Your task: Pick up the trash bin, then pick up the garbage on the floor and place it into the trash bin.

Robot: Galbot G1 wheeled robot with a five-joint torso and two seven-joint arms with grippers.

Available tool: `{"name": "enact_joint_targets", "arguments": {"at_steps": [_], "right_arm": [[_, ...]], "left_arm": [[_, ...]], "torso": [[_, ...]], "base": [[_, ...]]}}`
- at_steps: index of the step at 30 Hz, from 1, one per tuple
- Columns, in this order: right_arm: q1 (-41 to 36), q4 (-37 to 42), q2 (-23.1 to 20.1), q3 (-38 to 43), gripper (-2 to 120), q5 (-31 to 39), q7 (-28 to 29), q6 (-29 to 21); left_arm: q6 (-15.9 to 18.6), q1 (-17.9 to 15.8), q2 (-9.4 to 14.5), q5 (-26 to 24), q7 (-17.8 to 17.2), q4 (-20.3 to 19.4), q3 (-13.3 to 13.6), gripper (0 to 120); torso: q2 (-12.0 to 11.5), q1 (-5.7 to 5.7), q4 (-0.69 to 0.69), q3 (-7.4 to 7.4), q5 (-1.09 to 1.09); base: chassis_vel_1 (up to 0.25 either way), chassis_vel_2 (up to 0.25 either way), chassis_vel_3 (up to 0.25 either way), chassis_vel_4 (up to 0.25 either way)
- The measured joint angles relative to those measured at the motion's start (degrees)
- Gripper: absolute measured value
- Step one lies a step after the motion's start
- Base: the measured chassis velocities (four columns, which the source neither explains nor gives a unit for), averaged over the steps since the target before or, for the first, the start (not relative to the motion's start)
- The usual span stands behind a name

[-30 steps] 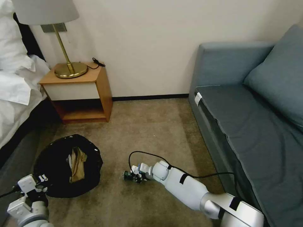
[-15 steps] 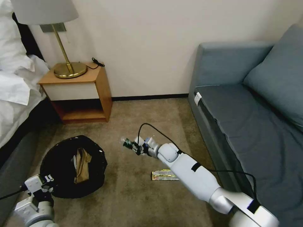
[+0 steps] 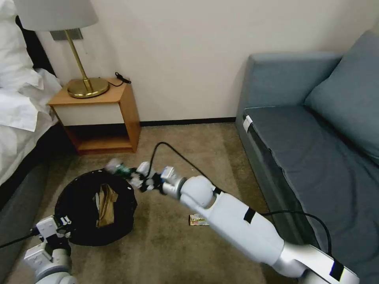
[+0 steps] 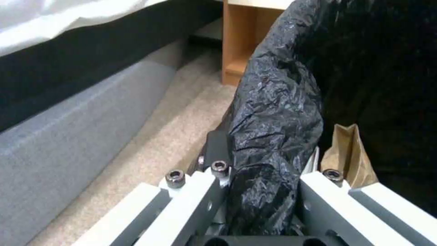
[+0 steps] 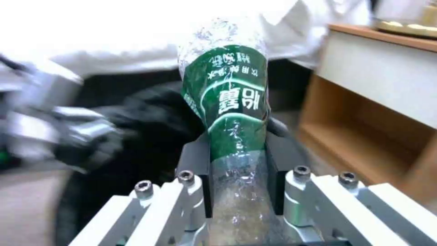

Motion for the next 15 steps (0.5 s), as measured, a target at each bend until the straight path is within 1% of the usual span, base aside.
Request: {"name": "enact_joint_targets", "arguments": {"at_steps": [2, 4, 8, 9, 13, 14, 15], "right_arm": [[-0.25, 0.11, 1.75, -1.96, 22, -0.24, 0.9, 0.21], [-0.44, -0.05, 2.2, -2.36, 22, -0.6, 1.34, 0.43], [-1.77, -1.03, 4.25, -4.63, 22, -1.61, 4.52, 1.17], [-1.77, -1.03, 4.25, -4.63, 22, -1.61, 4.52, 1.17], [-1.76, -4.92, 6.71, -5.63, 22, -2.52, 5.98, 2.34], [-1.76, -4.92, 6.71, -5.63, 22, -2.52, 5.98, 2.34], [-1.62, -6.66, 7.66, -5.67, 22, -2.8, 6.72, 3.02]], "left_arm": [[0.02, -0.07, -0.37, 0.72, 0.26, 0.0, 0.18, 3], [0.02, -0.05, -0.46, 0.79, 0.32, -0.05, 0.2, 3], [0.05, 0.29, -0.6, 0.89, 0.88, -0.74, 0.21, 3], [0.05, 0.29, -0.6, 0.89, 0.88, -0.74, 0.21, 3], [0.1, 0.34, -0.64, 0.98, 1.26, -0.93, 0.27, 3], [0.1, 0.34, -0.64, 0.98, 1.26, -0.93, 0.27, 3], [0.11, 0.34, -0.77, 1.1, 1.33, -0.93, 0.31, 3]], "torso": [[0.0, 0.0, 0.01, 0.0, 0.0], [0.0, 0.0, 0.01, 0.0, 0.0], [0.0, 0.0, 0.0, 0.0, -0.01], [0.0, 0.0, 0.0, 0.0, -0.01], [0.0, 0.0, 0.0, 0.0, -0.01], [0.0, 0.0, 0.0, 0.0, -0.01], [0.0, 0.0, 0.01, 0.0, -0.01]], "base": [[0.0, 0.0, 0.0, 0.0], [0.0, 0.0, 0.0, 0.0], [0.0, 0.0, 0.0, 0.0], [0.0, 0.0, 0.0, 0.0], [0.0, 0.0, 0.0, 0.0], [0.0, 0.0, 0.0, 0.0], [0.0, 0.0, 0.0, 0.0]]}}
